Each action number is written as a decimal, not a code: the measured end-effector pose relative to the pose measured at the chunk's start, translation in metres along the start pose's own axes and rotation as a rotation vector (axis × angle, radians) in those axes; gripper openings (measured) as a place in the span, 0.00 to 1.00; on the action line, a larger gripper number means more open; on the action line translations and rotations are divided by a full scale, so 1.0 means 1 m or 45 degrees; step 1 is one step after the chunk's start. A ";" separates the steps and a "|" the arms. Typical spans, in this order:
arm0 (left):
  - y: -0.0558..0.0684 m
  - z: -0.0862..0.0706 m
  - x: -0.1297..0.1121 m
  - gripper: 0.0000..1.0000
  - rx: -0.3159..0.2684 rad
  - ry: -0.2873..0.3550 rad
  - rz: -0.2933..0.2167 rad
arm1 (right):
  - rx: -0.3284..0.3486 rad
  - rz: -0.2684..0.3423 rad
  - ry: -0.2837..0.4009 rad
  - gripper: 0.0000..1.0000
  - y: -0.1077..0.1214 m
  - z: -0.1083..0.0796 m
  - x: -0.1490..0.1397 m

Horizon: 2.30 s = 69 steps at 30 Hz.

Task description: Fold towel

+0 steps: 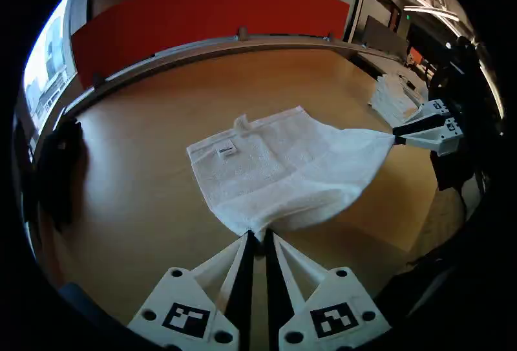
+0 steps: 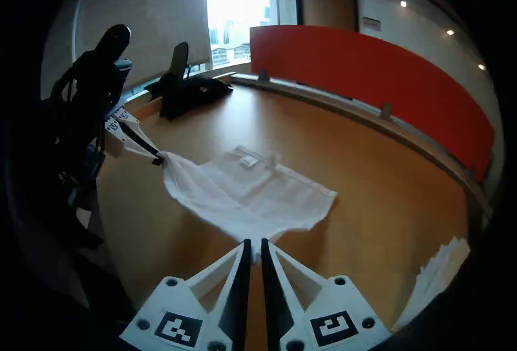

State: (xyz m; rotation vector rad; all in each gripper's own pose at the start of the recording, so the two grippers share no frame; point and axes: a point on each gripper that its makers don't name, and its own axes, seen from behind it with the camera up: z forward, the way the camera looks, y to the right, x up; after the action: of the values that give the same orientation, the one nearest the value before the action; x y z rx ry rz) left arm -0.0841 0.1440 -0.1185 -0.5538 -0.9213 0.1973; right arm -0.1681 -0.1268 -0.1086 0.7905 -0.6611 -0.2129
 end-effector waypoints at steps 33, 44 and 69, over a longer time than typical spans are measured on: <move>0.003 0.009 0.021 0.11 -0.063 -0.016 -0.109 | 0.024 -0.019 -0.037 0.11 0.009 0.005 0.010; -0.028 0.043 0.049 0.12 -0.025 -0.014 -0.187 | -0.015 -0.043 -0.047 0.11 0.052 0.036 0.023; -0.052 0.115 0.041 0.12 0.003 -0.090 -0.195 | -0.052 0.009 -0.157 0.11 0.090 0.093 -0.006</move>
State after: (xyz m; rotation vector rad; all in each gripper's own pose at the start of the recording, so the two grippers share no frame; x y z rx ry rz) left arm -0.1553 0.1583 -0.0075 -0.4739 -1.0277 0.0806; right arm -0.2369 -0.1169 0.0008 0.7395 -0.7732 -0.2696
